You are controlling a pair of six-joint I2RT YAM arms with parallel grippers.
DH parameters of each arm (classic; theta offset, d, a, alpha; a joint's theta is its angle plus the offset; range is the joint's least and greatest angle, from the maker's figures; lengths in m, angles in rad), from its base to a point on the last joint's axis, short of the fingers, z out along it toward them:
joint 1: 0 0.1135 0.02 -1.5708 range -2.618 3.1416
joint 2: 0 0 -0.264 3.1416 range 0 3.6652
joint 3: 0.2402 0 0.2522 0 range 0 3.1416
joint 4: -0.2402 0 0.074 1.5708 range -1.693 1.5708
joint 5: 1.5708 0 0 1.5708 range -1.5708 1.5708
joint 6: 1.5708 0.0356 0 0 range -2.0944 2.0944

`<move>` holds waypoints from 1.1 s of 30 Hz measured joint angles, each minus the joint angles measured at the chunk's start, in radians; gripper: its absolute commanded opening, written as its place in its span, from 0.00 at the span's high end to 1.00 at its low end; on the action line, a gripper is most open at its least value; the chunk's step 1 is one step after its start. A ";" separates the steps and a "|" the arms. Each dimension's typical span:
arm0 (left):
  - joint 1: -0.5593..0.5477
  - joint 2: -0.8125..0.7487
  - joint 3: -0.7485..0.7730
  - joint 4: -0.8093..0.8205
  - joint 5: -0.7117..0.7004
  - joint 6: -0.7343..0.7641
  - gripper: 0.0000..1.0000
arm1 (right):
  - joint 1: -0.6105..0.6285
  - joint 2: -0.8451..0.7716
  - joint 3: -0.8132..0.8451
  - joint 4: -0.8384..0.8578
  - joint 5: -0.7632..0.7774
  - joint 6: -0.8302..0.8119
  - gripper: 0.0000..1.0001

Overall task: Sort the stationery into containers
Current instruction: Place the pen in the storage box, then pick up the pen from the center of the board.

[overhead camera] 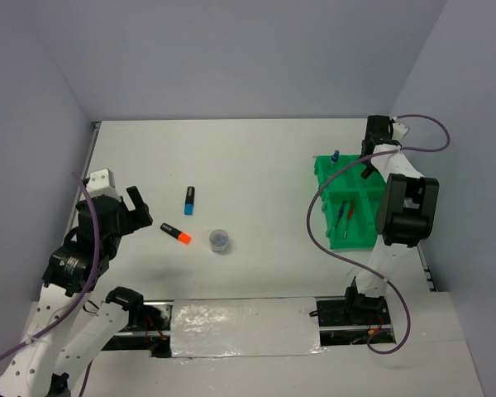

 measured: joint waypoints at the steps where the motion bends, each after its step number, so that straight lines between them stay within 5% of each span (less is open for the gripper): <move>1: -0.002 0.000 0.000 0.000 0.001 0.000 0.01 | 0.000 0.004 0.000 -0.003 -0.001 0.003 0.52; 10: -0.005 0.000 0.000 0.000 0.007 0.001 0.01 | 0.029 -0.019 0.003 -0.050 0.028 0.012 0.46; 14: -0.005 0.000 0.000 0.000 0.003 0.000 0.01 | 0.164 -0.129 -0.008 -0.062 0.085 0.014 0.45; 15: -0.004 0.001 0.000 0.000 -0.002 -0.001 0.01 | 0.227 -0.169 -0.016 -0.061 0.109 0.015 0.42; 16: -0.004 0.002 0.000 -0.001 -0.008 -0.002 0.01 | 0.311 -0.215 -0.025 -0.051 0.123 0.019 0.01; 20: 0.028 0.011 0.000 -0.006 -0.038 -0.006 0.01 | 0.679 -0.305 -0.029 0.031 0.122 0.053 0.00; 25: 0.072 0.021 0.000 -0.011 -0.050 -0.006 0.01 | 0.962 -0.047 0.204 -0.002 0.090 0.137 0.00; 33: 0.073 0.016 0.000 -0.010 -0.049 -0.006 0.01 | 1.145 0.513 0.726 -0.170 0.053 0.235 0.03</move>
